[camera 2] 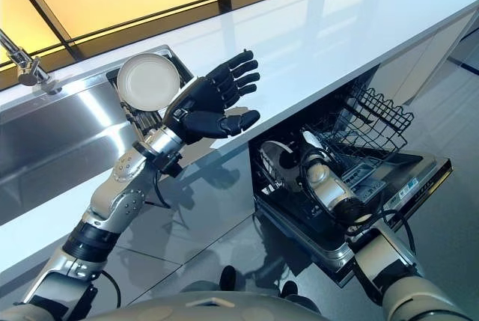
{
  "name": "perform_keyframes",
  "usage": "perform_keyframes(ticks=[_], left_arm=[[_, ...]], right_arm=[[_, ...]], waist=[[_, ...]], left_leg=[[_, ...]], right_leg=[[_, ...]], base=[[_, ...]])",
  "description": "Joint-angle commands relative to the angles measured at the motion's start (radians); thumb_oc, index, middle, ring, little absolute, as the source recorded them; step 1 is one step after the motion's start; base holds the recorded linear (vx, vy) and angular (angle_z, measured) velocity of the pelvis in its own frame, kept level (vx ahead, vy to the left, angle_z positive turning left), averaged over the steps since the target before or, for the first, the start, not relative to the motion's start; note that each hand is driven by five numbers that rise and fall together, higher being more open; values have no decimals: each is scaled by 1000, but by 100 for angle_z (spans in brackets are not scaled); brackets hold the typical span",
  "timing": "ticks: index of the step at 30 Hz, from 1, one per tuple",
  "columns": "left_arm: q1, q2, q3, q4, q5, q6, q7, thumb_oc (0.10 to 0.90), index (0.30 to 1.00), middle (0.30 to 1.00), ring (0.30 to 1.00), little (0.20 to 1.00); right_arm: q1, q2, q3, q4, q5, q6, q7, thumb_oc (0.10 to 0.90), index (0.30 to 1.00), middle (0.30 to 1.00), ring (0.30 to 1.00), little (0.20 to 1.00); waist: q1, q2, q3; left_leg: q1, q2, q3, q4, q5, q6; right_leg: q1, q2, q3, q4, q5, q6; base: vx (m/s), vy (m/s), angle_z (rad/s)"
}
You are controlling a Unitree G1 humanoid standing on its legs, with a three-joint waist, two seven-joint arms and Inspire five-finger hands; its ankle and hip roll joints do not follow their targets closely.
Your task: Pick up plates and place into dishwasher.
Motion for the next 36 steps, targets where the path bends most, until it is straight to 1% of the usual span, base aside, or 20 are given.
perform_keyframes(ticks=[1, 9, 11, 14, 17, 18, 20, 25, 30, 36], left_arm=[[-110, -10, 49, -65, -34, -94, -17, 800, 900, 900, 900, 900], [-97, -12, 54, -65, -31, -124, -18, 800, 900, 900, 900, 900], [-93, -11, 56, -67, -29, -124, -19, 800, 900, 900, 900, 900], [-82, -4, 62, -74, -20, -122, -23, 800, 900, 900, 900, 900], [-79, 8, 66, -78, -25, -125, -20, 800, 900, 900, 900, 900], [-76, 11, 68, -82, -22, -125, -18, 800, 900, 900, 900, 900], [-66, 14, 71, -89, -18, -129, -18, 800, 900, 900, 900, 900], [-53, 28, 81, -104, -21, -131, -12, 800, 900, 900, 900, 900], [-39, 42, 95, -110, -22, -135, -9, 800, 900, 900, 900, 900], [-20, 41, 106, -124, -14, -139, 0, 800, 900, 900, 900, 900]], right_arm=[[-44, 133, 19, -141, 36, -131, 41, 800, 900, 900, 900, 900], [5, 91, -24, -201, -12, -122, 31, 800, 900, 900, 900, 900], [15, 82, -30, -211, -24, -121, 22, 800, 900, 900, 900, 900], [38, 55, -55, -236, -81, -130, -1, 800, 900, 900, 900, 900], [47, 25, -73, -262, -152, -124, -26, 800, 900, 900, 900, 900], [52, 13, -80, -278, -188, -114, -42, 800, 900, 900, 900, 900], [64, -6, -93, -308, -216, -95, -58, 800, 900, 900, 900, 900], [85, -47, -129, -350, -275, -88, -89, 800, 900, 900, 900, 900], [117, -86, -172, -424, -305, -120, -119, 800, 900, 900, 900, 900], [156, -96, -199, -499, -320, -161, -155, 800, 900, 900, 900, 900]], waist=[[33, -45, -46], [6, -41, -44], [3, -41, -44], [-7, -39, -43], [-15, -37, -43], [-19, -37, -43], [-25, -36, -41], [-35, -35, -39], [-50, -33, -36], [-61, -30, -34]], left_leg=[[29, -68, -5, 2, -81, 24], [33, -64, 18, 2, -87, 25], [33, -63, 21, 2, -87, 25], [34, -62, 27, 2, -89, 25], [34, -62, 31, 2, -90, 26], [28, -62, 33, 2, -80, 27], [30, -62, 37, 2, -81, 27], [30, -61, 42, 2, -83, 29], [34, -59, 53, 2, -86, 30], [38, -57, 62, 2, -89, 30]], right_leg=[[45, -21, 12, 9, -15, 41], [39, -20, 30, 9, -14, 44], [39, -19, 31, 9, -14, 45], [37, -19, 36, 9, -15, 47], [34, -18, 40, 9, -14, 49], [28, -20, 41, 9, -4, 50], [27, -20, 44, 9, -4, 52], [25, -19, 50, 9, -4, 55], [24, -16, 61, 9, -4, 57], [24, -14, 70, 9, -5, 59]], base=[[0, 0, 0], [-5, 4, -1], [-12, 8, -9], [-9, 5, -4], [-14, 4, 0], [-41, 11, 0], [-20, 5, 0], [-2, -1, -2], [-1, 6, -3], [3, 16, -8]])
